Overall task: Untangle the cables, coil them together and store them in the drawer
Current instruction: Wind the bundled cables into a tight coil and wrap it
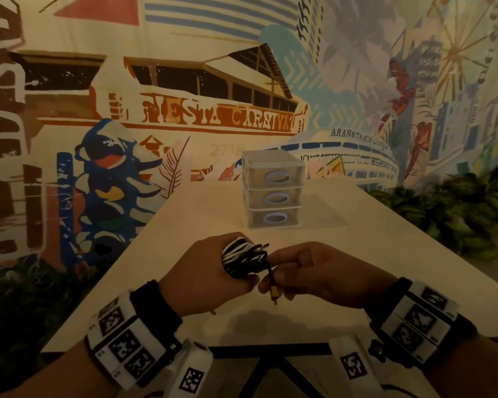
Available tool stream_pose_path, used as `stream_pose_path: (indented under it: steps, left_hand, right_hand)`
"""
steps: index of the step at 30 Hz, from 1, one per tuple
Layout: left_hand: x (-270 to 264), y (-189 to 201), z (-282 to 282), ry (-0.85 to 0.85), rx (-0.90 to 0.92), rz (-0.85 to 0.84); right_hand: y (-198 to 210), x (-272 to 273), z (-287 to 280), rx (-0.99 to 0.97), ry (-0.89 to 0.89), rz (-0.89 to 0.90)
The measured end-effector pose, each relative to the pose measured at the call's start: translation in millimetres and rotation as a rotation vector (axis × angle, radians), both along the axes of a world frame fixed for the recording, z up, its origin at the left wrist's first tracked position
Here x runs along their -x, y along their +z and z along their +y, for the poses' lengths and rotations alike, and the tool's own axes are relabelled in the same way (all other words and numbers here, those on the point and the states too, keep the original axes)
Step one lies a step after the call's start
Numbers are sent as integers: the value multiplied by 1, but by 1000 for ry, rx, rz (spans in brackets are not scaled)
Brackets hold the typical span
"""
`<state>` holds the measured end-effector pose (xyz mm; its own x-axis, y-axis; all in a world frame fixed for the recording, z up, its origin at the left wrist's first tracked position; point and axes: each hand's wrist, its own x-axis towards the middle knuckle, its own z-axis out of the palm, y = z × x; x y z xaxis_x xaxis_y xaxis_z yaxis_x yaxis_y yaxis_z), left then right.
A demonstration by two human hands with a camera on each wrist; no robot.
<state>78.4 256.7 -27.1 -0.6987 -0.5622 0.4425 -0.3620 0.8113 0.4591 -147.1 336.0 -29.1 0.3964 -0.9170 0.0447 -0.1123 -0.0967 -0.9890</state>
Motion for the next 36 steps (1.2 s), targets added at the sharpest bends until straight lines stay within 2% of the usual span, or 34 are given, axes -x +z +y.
stream_pose_path:
  steps: [4,9,16,19,23,25,33,36]
  left_hand:
    - [4,-2,0,49,67,-4]
    - [4,-3,-4,121,58,13]
    - [3,0,9,69,-162,68]
    - [1,-1,13,75,-374,150]
    - [-3,0,18,-65,-732,302]
    - [-4,2,21,-151,-869,322]
    - [-9,13,23,-360,-967,257]
    - [-9,16,25,-444,-1039,284]
  right_hand:
    - [3,-3,3,90,-68,122]
    - [8,-10,11,48,-116,81]
    - [14,-30,9,12,-240,211]
    - [16,-34,8,3,-268,211]
    - [21,-35,11,24,-287,210]
    - [21,-37,13,19,-278,205]
    - [24,-34,16,1,-291,150]
    - [27,-30,16,7,-292,129]
